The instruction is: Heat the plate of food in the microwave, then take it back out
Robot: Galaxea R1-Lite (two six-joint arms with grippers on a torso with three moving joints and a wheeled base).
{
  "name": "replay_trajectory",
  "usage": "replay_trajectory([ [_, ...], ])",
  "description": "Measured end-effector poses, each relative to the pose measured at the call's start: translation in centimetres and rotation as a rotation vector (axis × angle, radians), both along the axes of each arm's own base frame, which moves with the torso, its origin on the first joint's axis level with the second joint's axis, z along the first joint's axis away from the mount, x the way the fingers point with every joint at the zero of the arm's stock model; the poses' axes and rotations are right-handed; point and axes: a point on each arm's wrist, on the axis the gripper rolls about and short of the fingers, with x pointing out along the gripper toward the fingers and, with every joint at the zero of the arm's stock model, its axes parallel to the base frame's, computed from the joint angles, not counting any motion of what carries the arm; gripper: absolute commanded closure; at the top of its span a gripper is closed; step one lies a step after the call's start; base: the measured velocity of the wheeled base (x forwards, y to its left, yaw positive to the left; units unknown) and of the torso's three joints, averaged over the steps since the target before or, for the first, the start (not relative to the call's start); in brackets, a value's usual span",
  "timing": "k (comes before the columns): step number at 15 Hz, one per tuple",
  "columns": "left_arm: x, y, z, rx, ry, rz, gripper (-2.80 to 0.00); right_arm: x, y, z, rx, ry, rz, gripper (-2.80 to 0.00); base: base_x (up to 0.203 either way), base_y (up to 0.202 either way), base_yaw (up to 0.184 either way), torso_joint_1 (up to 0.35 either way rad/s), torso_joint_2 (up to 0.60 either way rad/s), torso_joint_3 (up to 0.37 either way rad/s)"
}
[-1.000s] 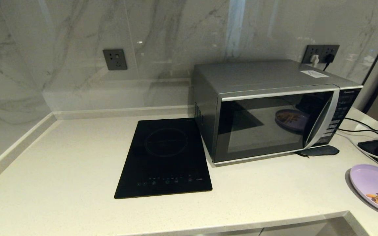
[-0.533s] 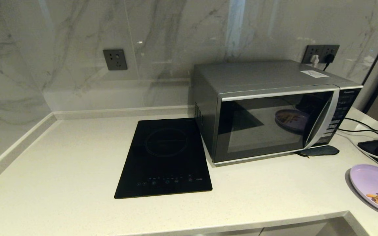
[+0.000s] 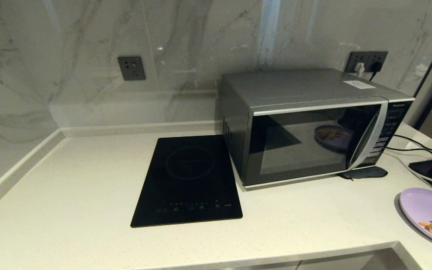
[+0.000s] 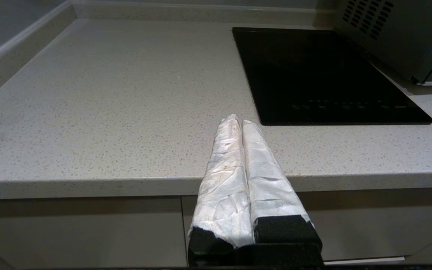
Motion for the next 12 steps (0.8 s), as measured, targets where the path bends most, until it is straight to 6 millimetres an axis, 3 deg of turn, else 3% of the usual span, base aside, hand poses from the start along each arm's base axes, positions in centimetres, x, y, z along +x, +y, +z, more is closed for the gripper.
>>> replay_trajectory([
  [12,0.00,0.00,0.00,0.000,0.000,0.000,0.00,0.01,-0.01,-0.06,0.029,0.000,-0.004,0.00,0.000,0.000,0.000,0.000,0.00,0.000],
])
